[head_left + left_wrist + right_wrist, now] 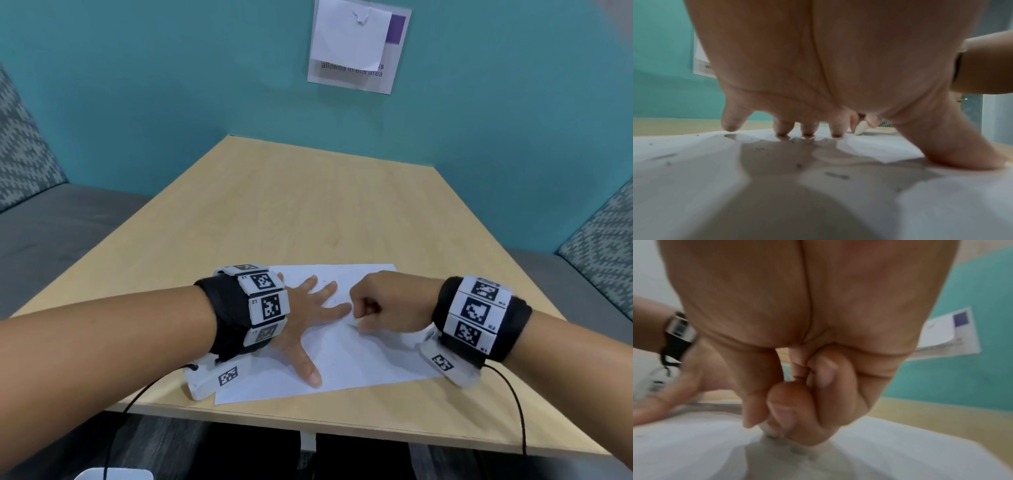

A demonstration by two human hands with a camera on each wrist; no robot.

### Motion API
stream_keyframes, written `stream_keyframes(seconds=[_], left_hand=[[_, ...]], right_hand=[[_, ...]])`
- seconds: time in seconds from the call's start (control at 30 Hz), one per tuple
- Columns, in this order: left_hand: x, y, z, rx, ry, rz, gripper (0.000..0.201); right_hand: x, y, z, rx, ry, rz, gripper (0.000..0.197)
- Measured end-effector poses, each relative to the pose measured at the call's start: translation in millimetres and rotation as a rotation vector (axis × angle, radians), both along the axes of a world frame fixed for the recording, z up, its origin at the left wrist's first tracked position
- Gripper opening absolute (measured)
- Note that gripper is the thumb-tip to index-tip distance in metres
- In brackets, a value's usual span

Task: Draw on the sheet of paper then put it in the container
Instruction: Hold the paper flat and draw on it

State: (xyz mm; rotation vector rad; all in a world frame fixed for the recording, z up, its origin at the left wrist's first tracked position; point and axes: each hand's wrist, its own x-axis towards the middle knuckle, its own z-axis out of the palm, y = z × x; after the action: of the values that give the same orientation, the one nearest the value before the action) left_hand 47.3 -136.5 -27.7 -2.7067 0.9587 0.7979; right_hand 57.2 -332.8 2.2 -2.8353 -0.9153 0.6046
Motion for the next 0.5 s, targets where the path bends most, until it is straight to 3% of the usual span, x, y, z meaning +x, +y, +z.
stream_keyframes(seconds=[0.5], left_hand=[[6.2,-11.9,-4.1,-0.026,0.011,0.001,0.121]], right_hand=[[3.9,-8.2,-4.3,-0.003,-0.015,-0.046,0.011]])
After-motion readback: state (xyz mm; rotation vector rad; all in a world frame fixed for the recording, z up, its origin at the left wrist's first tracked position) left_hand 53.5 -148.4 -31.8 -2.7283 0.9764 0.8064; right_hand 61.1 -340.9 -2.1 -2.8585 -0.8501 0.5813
